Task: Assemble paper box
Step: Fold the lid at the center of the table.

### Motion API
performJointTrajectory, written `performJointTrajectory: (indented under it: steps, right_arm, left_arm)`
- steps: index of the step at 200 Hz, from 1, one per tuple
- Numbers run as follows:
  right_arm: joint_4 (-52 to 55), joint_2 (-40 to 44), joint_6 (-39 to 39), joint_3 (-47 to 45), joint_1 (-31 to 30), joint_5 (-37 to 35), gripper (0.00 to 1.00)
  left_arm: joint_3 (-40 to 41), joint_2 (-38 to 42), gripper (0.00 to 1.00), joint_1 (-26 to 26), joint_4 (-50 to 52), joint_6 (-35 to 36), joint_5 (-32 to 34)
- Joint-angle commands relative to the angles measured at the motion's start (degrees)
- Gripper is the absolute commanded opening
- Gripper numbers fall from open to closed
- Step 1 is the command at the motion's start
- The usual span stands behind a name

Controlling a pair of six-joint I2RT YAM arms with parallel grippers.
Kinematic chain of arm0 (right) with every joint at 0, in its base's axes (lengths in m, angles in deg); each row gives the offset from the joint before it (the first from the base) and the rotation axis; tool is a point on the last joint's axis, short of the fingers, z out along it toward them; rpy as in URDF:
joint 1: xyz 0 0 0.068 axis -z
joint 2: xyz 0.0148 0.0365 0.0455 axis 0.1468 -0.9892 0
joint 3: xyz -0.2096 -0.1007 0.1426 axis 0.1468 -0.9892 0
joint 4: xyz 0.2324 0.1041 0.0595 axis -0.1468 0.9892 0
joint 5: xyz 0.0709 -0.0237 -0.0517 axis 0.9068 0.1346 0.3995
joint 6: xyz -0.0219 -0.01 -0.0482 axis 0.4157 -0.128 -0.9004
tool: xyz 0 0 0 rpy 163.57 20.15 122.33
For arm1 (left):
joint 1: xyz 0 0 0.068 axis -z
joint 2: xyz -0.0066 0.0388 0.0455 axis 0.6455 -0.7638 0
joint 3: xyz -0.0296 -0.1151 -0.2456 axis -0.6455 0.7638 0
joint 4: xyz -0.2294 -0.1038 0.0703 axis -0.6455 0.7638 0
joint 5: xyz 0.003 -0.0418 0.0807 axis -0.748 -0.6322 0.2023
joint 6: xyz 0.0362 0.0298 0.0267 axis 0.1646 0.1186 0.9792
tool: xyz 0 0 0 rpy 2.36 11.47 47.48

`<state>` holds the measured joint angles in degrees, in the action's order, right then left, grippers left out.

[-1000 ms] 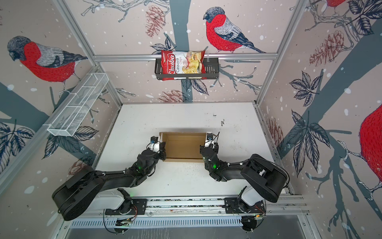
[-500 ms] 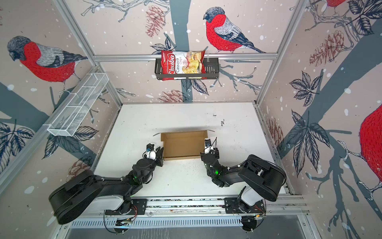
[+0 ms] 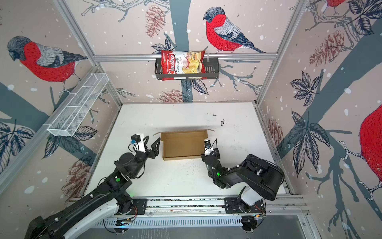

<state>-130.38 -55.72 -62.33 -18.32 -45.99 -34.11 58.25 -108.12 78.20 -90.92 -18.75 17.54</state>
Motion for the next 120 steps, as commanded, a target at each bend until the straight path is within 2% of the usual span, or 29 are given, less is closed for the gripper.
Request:
performJointTrajectory:
  steps: [1,29,56,71,95,120]
  right_arm:
    - [-1.5,-0.7,-0.2,0.1,-0.1,0.4,0.01]
    - [-1.5,-0.4,-0.1,-0.1,-0.2,-0.2,0.01]
    - [1.4,1.6,0.7,-0.3,-0.5,-0.2,0.01]
    - [3.4,3.4,1.1,-0.6,-0.9,-0.4,0.02]
    - [11.4,9.5,1.9,-0.7,-1.6,-0.1,0.04]
    - [26.0,21.9,5.9,-0.7,-1.6,2.6,0.07]
  left_arm:
    - [-10.9,-5.6,0.73,-1.9,12.5,4.1,-5.9]
    - [-27.9,-19.8,0.67,-3.4,21.2,7.9,-10.0]
    - [-40.5,-33.1,0.60,-3.5,27.4,9.9,-13.9]
    - [-46.1,-38.5,0.49,-3.4,31.7,10.1,-18.2]
    - [-45.3,-41.2,0.44,-2.1,32.6,9.7,-20.9]
    - [-40.2,-41.1,0.42,-0.2,31.3,7.9,-20.7]
